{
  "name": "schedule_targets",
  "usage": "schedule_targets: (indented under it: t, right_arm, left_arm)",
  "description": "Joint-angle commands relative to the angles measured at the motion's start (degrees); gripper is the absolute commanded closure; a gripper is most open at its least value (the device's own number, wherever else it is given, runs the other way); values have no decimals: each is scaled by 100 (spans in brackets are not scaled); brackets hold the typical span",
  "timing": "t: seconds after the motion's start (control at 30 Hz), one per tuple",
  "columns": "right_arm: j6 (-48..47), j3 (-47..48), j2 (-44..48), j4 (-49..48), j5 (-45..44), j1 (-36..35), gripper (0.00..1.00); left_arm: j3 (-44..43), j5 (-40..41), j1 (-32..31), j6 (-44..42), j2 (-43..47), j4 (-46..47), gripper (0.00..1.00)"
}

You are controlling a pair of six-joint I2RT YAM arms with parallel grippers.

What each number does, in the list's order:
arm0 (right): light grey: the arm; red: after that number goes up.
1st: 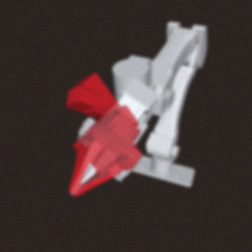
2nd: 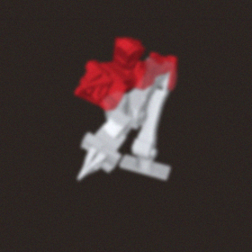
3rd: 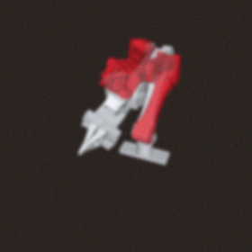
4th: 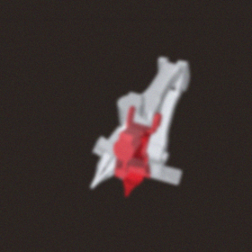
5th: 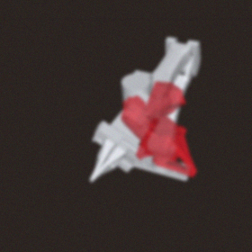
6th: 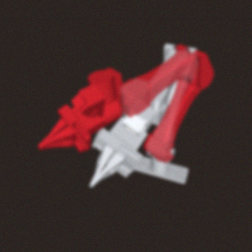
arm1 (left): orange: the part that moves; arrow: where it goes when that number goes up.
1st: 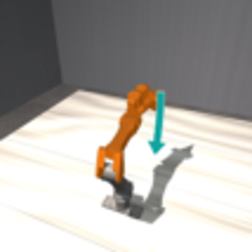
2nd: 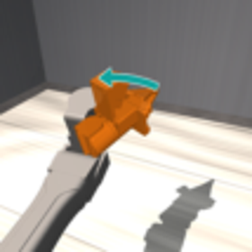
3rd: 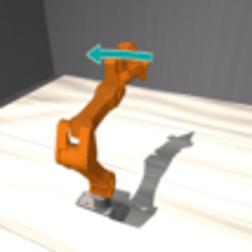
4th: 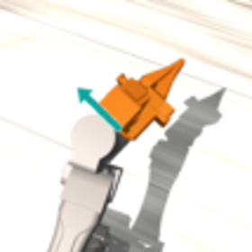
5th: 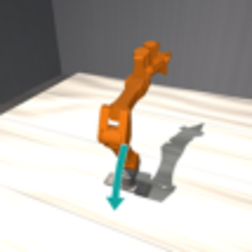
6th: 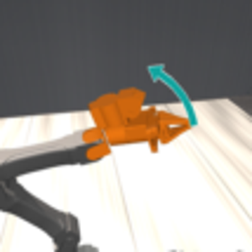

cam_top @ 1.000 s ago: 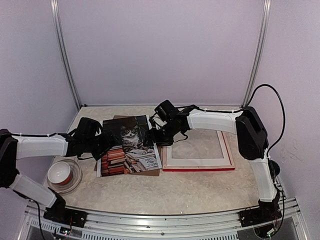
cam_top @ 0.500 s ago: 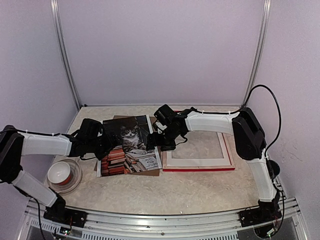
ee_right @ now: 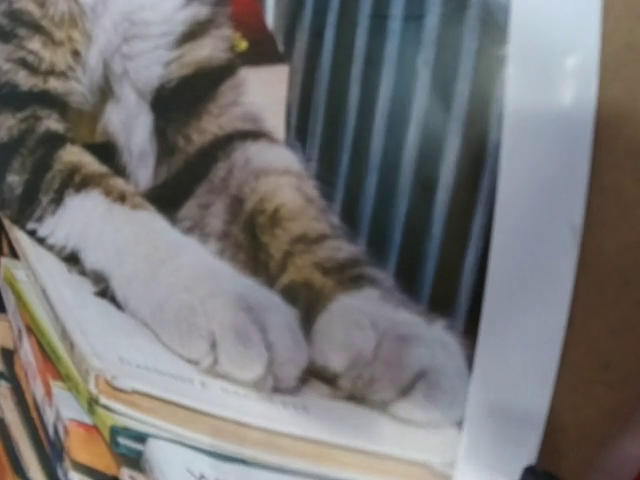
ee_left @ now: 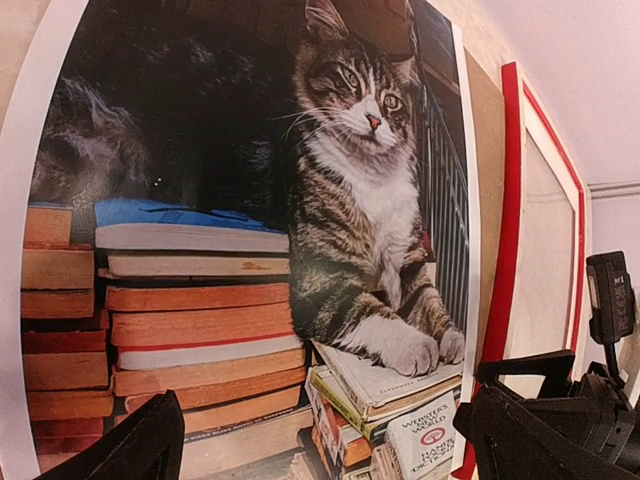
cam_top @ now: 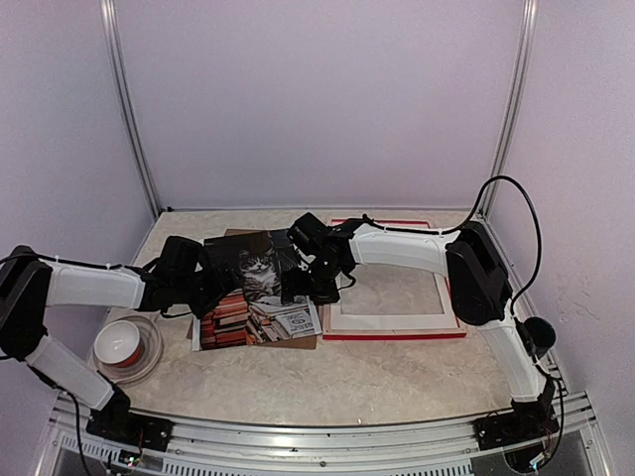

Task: Put the photo into the frame
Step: Pick up the photo from the backboard.

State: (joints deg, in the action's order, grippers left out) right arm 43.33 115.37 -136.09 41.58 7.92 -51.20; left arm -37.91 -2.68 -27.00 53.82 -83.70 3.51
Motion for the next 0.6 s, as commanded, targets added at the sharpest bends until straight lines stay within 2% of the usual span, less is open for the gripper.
schedule_targets:
  t: [0.0, 0.27, 0.57]
  right_arm:
    - [347, 194, -66, 556, -475, -143, 13]
    - [548, 181, 3, 754, -734, -231, 10]
    - [656, 339, -151, 897, -643, -414, 9]
  left_arm:
    - [43, 80, 35, -31, -67, 141, 1]
    - [109, 145, 37, -115, -25, 196, 1]
    - [267, -43, 37, -52, -32, 508, 1]
